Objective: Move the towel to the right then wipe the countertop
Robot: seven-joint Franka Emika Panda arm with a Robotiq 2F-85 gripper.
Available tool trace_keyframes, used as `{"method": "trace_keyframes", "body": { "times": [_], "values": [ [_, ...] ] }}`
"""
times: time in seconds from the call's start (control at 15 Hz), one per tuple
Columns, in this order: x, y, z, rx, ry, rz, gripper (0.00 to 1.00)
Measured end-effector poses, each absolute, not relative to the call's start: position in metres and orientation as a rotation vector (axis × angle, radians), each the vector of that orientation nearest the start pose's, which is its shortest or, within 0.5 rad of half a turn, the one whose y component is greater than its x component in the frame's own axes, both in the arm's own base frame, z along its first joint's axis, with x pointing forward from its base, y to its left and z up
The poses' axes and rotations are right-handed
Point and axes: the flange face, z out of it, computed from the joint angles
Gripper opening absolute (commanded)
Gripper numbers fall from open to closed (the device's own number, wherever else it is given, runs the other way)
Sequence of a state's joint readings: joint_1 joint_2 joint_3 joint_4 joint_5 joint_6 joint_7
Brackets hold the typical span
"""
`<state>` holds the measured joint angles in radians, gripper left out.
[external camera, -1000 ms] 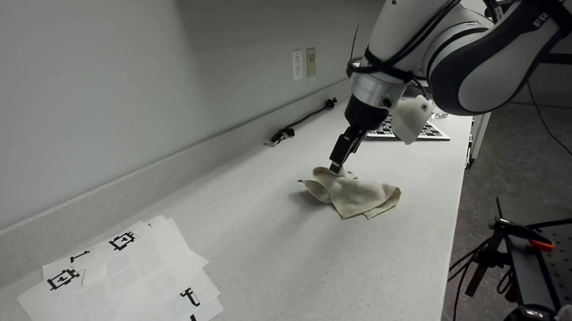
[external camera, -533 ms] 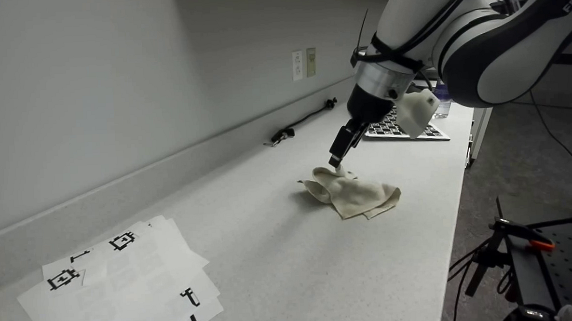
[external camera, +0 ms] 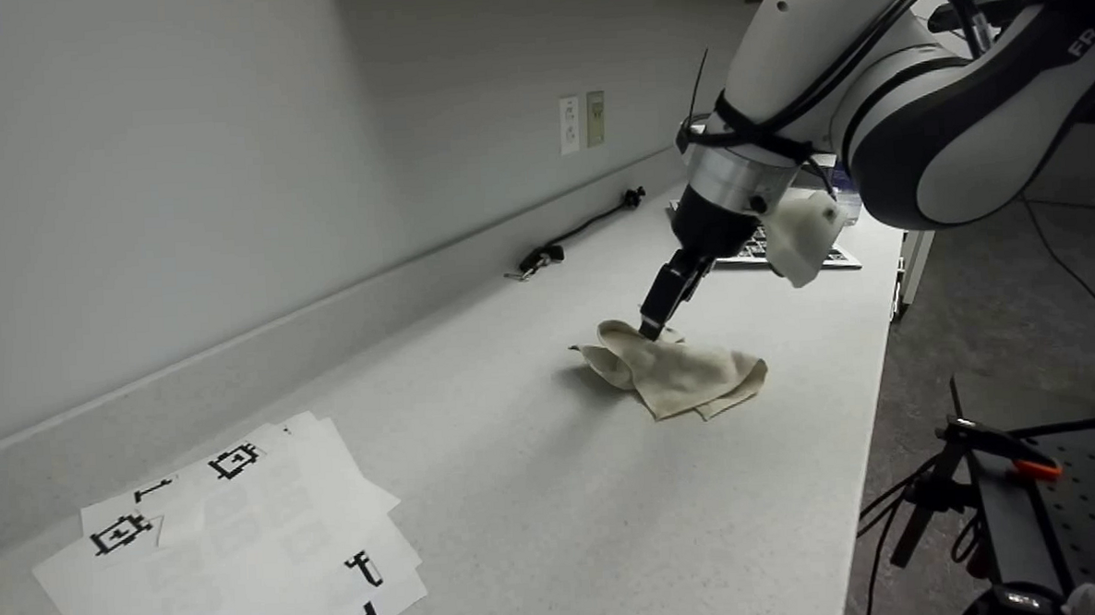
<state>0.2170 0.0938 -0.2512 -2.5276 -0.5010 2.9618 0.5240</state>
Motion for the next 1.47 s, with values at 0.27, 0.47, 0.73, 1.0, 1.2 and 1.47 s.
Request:
{"method": "trace_keyframes", "body": {
  "times": [0.27, 0.47, 0.73, 1.0, 1.2, 1.47],
  "values": [
    [0.486, 0.012, 0.256, -3.19, 0.116, -0.576, 1.0],
    [0.485, 0.009, 0.24, -3.199, 0.117, -0.543, 0.91],
    [0.485, 0.003, 0.225, -3.207, 0.128, -0.51, 0.94],
    [0.489, -0.005, 0.218, -3.218, 0.139, -0.496, 1.0],
    [0.497, -0.013, 0.213, -3.224, 0.146, -0.493, 0.97],
    [0.507, -0.018, 0.205, -3.221, 0.148, -0.483, 0.64]
  ]
}}
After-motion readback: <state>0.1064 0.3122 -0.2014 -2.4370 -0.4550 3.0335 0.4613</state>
